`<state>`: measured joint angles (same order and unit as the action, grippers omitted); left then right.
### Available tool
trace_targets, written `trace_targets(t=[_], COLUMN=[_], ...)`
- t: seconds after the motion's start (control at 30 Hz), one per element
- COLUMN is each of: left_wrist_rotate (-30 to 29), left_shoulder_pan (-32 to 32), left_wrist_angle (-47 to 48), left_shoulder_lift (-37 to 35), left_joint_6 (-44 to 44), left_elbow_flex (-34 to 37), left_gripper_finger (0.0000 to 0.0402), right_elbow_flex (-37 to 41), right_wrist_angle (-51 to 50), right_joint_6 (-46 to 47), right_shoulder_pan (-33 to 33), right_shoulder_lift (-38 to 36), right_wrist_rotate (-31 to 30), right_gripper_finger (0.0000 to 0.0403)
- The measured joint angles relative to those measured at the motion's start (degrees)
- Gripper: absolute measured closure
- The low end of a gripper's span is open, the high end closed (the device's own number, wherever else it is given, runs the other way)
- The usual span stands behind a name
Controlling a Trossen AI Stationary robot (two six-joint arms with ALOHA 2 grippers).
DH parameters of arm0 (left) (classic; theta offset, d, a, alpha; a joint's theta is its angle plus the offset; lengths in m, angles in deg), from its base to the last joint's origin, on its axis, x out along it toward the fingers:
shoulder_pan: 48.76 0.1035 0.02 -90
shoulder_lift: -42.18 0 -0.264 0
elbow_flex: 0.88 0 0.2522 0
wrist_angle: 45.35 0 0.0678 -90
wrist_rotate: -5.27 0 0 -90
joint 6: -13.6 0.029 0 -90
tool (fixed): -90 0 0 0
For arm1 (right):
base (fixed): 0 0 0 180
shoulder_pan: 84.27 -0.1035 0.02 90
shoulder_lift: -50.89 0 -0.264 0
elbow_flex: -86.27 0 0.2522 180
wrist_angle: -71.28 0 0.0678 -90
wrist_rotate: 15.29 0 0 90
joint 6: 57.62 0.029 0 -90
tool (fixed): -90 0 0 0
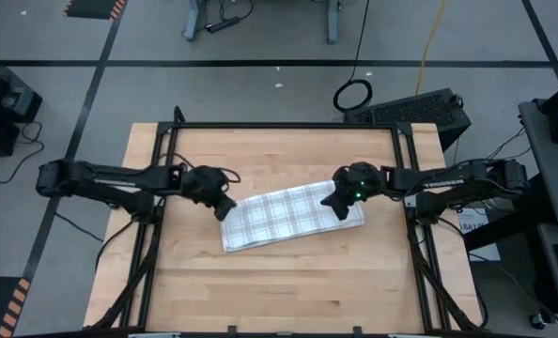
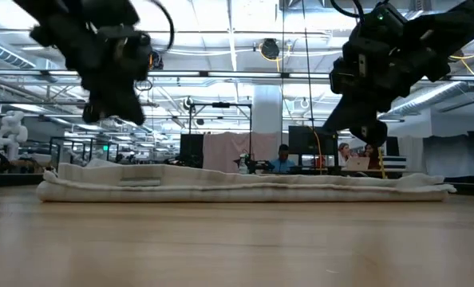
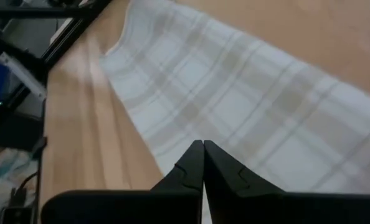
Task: Roll towel
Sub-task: Roll the towel
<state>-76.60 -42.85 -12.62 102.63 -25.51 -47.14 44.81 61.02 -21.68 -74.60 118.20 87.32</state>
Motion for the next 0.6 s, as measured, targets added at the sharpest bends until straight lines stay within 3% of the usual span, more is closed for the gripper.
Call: trace_targets(t=[0.07,0.33,0.6], left_wrist_rotate=[2.4,-1.4,2.1], left_shoulder_pan=[0.9,3.2,5.2], left_wrist_angle=[0.5,-1.7,-2.7], left_shoulder_lift=[2.1,6.6,3.8], left_joint_6=[0.5,-0.9,-1.4], left_elbow_flex=[2.5,8.9,5.1], left_gripper_finger=[0.0348,0.0366,0.0397], right_elbow_flex=[0.0,-0.1,-0.1], right_wrist_angle=[-0.1,-1.7,-2.2], right_joint_6=[0.5,1.4,0.9], right_shoulder_pan=[0.0,-0.8,-0.8], right_shoulder_lift=[0.0,0.0,0.0], right_wrist_rotate=[-0.8,1.0,1.3], right_gripper_finger=[0.0403,0.0403,0.0403])
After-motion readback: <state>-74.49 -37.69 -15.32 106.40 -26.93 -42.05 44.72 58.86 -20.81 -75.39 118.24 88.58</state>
